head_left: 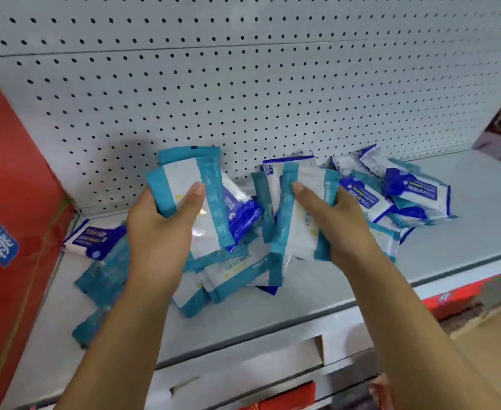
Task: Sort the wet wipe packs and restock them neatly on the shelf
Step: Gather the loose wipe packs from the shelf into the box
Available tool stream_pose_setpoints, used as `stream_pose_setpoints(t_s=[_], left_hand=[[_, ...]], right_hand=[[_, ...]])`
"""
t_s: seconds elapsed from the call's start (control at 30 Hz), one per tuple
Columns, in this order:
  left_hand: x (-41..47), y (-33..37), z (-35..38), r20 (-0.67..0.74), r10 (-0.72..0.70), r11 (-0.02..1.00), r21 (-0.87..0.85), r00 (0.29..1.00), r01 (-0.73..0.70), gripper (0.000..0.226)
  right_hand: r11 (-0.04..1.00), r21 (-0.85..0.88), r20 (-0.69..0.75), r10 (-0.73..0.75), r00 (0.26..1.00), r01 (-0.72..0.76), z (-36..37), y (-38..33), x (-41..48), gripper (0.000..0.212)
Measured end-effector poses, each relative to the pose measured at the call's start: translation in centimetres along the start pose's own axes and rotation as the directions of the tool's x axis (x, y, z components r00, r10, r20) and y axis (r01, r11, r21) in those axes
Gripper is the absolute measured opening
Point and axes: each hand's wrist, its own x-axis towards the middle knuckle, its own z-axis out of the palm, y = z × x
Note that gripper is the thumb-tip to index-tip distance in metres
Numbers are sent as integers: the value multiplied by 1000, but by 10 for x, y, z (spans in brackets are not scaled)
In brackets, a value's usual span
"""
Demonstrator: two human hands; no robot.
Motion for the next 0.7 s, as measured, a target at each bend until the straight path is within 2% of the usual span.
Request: stream_pose_setpoints(t_s=[0.07, 0.17, 0.27, 0.37, 0.53, 0.6, 0.67, 0.7], left_hand=[[-15, 1, 25, 115, -43, 998, -39, 992, 48, 8], [-46, -3, 70, 311, -104, 987, -84, 945, 136, 9], [-92, -17, 121, 530, -198, 959, -68, 824, 274, 25], [-147, -44, 159, 671, -285, 950, 103, 684, 294, 18], [-232, -97, 202, 723, -531, 840, 378, 441, 390, 7], [-258, -120, 216, 708, -583, 809, 460, 400, 365, 15], [-283, -147, 228, 685, -613, 790, 539, 394, 293, 29], [-294, -161, 233, 680, -622, 781, 573, 389, 248, 27]], right_hand=[[996, 81, -52, 27, 998, -23, -34, -2, -24, 33], [972, 208, -129, 141, 982, -113, -87, 2, -66, 22], [936, 272, -155, 271, 950, -223, -141, 23, -114, 22], [884, 346, -200, 397, 896, -315, -187, 50, -167, 35], [800, 489, -365, 549, 752, -347, -255, 90, -248, 37], [802, 492, -457, 570, 683, -339, -282, 111, -270, 36], [807, 496, -556, 580, 596, -322, -309, 132, -288, 31], [810, 495, -599, 580, 552, -314, -323, 141, -296, 29]])
